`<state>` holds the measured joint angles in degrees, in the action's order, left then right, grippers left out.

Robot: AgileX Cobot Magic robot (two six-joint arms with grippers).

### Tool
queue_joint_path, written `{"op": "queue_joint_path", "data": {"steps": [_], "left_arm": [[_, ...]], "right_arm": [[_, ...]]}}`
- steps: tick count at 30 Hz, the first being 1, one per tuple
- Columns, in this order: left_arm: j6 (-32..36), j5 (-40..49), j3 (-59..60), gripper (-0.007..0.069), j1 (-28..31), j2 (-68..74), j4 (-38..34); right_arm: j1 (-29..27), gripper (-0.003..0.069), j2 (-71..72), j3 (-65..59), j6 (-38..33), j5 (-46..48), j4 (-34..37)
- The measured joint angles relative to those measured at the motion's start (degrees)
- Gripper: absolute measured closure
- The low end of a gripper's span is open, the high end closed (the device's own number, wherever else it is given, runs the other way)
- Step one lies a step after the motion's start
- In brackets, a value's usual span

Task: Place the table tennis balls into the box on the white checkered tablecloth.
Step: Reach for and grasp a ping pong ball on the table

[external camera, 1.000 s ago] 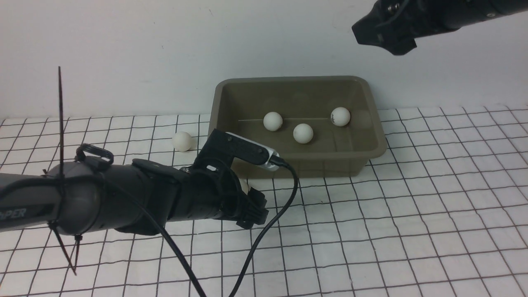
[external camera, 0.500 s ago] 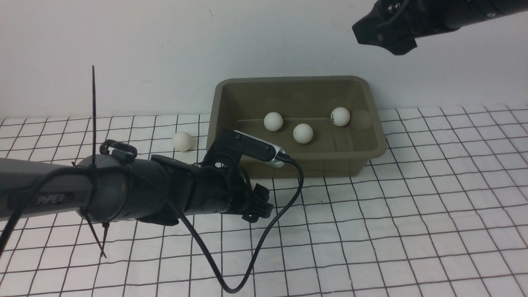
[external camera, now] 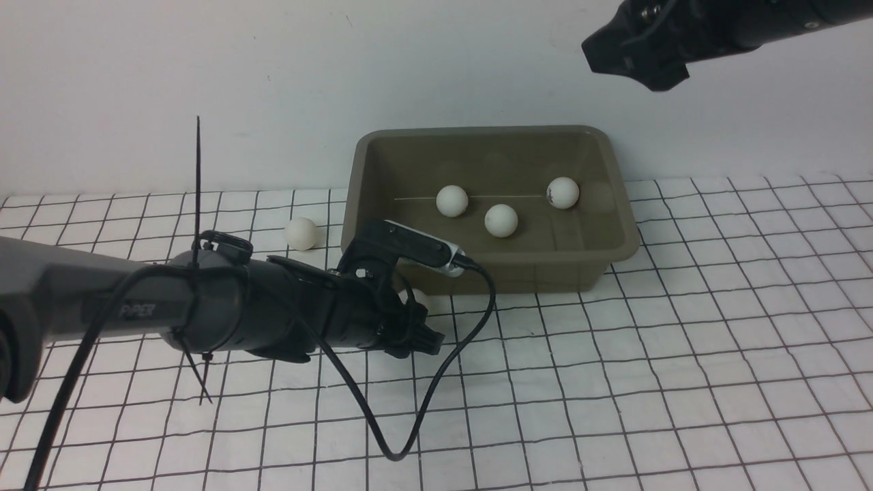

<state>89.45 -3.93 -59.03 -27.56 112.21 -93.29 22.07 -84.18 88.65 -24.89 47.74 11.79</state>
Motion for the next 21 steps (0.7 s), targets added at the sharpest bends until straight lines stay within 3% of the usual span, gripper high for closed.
{"op": "queue_joint_path", "data": {"steps": [4,6,17,21], "left_arm": [[0.27,2.6,0.08,0.0583,0.02,-0.31,-0.06],[0.33,5.21,0.08,0.0617,0.02,-0.98,0.05],[-0.99,22.66,0.46,0.0629,0.02,-7.6,0.05],[-1.08,24.88,0.46,0.0629,0.02,-8.82,0.23]], "right_arm": [[0.0,0.0123,0.0,0.0,-0.07,0.0,0.13],[0.0,0.0123,0.0,0.0,-0.07,-0.02,0.13],[0.0,0.0123,0.0,0.0,-0.25,-0.4,-0.06],[0.0,0.0123,0.0,0.0,-0.25,-0.59,-0.06]]}}
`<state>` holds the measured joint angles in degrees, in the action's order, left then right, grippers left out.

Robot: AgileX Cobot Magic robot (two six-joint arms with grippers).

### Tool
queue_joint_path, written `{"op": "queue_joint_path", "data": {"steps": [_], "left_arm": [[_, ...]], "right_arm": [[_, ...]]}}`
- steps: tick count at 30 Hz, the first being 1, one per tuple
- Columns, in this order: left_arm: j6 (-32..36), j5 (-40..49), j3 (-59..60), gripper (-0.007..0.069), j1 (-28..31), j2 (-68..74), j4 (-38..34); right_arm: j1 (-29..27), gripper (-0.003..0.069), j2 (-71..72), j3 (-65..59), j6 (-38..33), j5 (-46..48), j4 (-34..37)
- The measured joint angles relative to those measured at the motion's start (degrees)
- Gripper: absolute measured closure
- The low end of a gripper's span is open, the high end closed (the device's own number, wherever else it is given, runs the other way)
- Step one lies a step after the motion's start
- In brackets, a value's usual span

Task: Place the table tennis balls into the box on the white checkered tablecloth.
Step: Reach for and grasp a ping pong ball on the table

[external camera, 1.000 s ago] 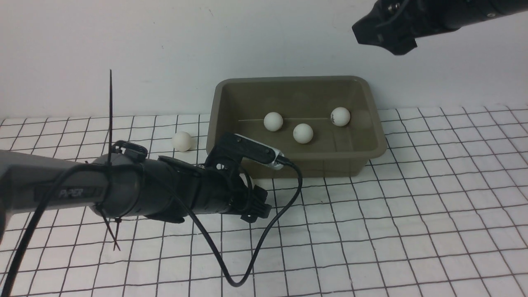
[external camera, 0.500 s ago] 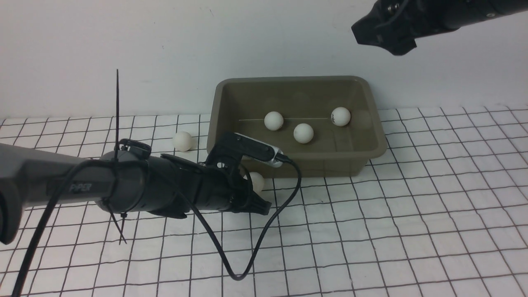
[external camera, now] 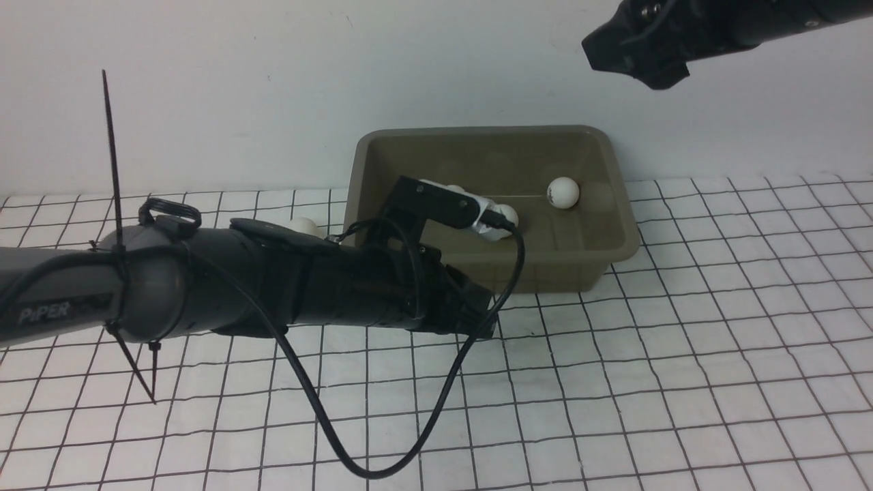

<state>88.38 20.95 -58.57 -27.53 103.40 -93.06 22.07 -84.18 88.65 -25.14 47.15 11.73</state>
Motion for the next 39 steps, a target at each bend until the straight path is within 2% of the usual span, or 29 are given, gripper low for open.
{"op": "queue_joint_path", "data": {"steps": [5,8,10,11,13,15,17,20,24,30,39], "left_arm": [[0.0,0.12,0.0,0.0622,0.0,-0.01,0.19],[0.0,0.12,0.0,0.0578,0.0,-0.01,1.38],[0.0,0.12,0.0,0.0515,0.0,-0.01,3.67],[-0.08,0.05,0.0,0.0453,0.0,-0.01,5.52],[-1.52,-0.35,0.0,0.0379,0.0,-0.01,8.02],[-5.71,-2.0,0.06,0.0242,0.0,-0.01,10.95],[-10.04,-4.0,0.06,0.0141,0.0,-0.01,13.73],[-15.8,-7.1,0.08,0.0056,0.0,-0.01,19.49],[-18.59,-9.49,0.08,0.006,0.0,-0.01,23.05],[-19.13,-11.52,0.13,0.0102,0.0,-0.01,23.38],[-19.18,-15.19,0.13,0.0104,0.0,1.65,23.02]], "right_arm": [[0.0,0.0123,-0.06,0.0,0.0,-0.72,-0.02],[0.0,0.0123,-0.06,0.0,0.0,-0.87,-0.61],[0.0,0.0123,-0.06,0.0,0.0,-0.91,-1.52],[0.0,0.0123,-0.06,0.0,0.0,-0.99,-1.81],[0.0,0.0123,-0.06,0.0,0.0,-1.04,-2.48],[0.0,0.0123,-0.06,0.0,0.0,-1.04,-2.8],[0.0,0.0123,-0.06,0.0,0.0,-1.04,-2.8],[0.0,0.0123,-0.06,0.0,0.0,-1.04,-2.8],[0.0,0.0123,-0.06,0.0,0.0,-1.04,-2.8],[0.0,0.0123,-0.06,0.0,0.0,-1.09,-2.8],[0.0,0.0123,-0.06,0.0,0.0,-1.63,-2.8]]}}
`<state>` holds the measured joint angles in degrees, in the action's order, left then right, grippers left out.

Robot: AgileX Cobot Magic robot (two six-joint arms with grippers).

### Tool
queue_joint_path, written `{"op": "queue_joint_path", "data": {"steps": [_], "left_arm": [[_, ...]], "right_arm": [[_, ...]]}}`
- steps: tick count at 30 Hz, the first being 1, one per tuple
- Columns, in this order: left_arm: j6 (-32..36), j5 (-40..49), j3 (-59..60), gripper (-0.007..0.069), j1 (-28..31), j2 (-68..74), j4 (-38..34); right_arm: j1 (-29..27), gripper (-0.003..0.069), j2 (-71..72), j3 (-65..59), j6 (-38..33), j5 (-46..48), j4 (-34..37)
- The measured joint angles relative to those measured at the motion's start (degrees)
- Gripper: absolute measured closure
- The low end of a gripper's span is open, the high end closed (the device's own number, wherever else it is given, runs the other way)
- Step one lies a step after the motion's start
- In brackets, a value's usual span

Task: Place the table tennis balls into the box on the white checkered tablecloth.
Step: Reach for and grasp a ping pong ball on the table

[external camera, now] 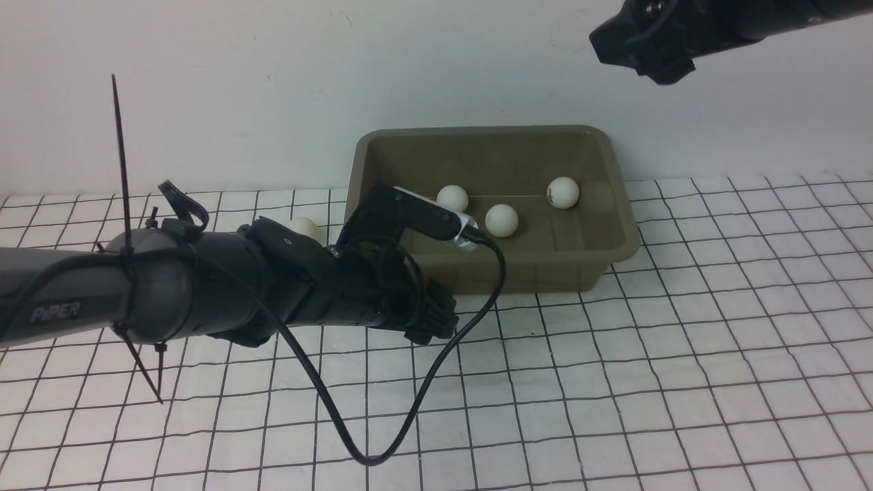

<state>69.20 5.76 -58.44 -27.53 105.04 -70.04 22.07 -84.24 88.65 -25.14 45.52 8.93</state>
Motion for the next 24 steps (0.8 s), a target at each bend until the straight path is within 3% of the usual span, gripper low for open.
{"op": "queue_joint_path", "data": {"steps": [24], "left_arm": [[-0.42,0.17,-5.26,0.0104,-0.05,8.19,-5.77]], "right_arm": [[0.0,0.0123,0.0,0.0,0.0,-1.61,1.14]]}}
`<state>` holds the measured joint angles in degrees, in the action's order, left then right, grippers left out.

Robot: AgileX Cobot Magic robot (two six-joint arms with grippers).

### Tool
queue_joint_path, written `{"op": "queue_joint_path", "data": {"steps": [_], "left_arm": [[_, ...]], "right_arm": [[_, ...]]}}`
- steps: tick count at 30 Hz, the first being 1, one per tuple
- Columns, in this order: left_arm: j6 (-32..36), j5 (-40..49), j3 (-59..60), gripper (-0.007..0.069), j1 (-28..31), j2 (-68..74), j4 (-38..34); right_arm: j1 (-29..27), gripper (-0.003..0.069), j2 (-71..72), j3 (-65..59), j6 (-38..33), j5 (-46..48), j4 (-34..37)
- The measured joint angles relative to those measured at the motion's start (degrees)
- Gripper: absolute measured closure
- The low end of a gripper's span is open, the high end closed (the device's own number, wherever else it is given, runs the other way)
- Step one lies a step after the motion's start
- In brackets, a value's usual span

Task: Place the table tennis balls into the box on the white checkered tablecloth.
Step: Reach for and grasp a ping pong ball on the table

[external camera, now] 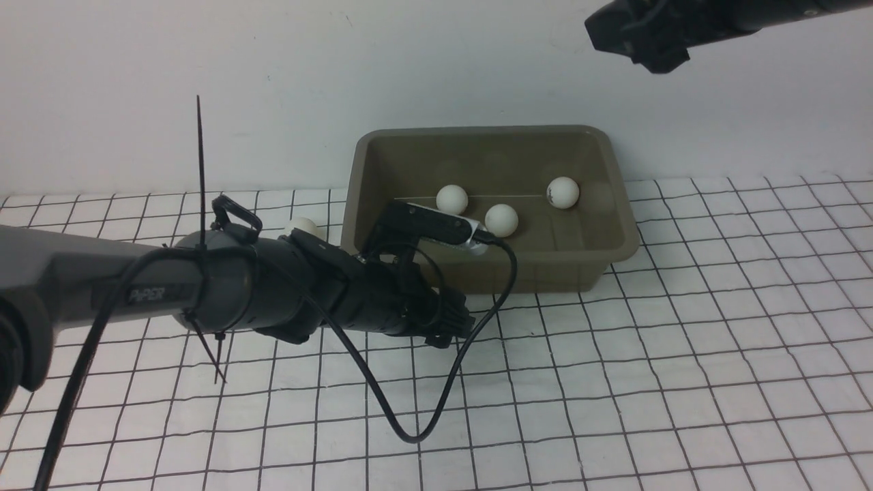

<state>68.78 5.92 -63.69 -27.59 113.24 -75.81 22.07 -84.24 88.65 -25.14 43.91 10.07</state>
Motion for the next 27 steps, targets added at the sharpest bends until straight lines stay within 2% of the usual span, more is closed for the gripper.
{"op": "queue_joint_path", "data": {"steps": [13,17,27], "left_arm": [[0.05,-1.97,-0.48,0.0111,0.05,2.07,-0.28],[0.05,-2.26,-0.48,0.0173,0.05,2.14,-0.32],[0.11,-1.32,-0.2,0.0557,0.0,2.14,-0.15]], "right_arm": [[0.0,0.0123,0.0,0.0,0.0,0.0,0.18],[0.0,0.0123,0.0,0.0,0.0,0.0,0.18],[0.0,0.0123,0.0,0.0,0.0,-0.36,0.18]]}}
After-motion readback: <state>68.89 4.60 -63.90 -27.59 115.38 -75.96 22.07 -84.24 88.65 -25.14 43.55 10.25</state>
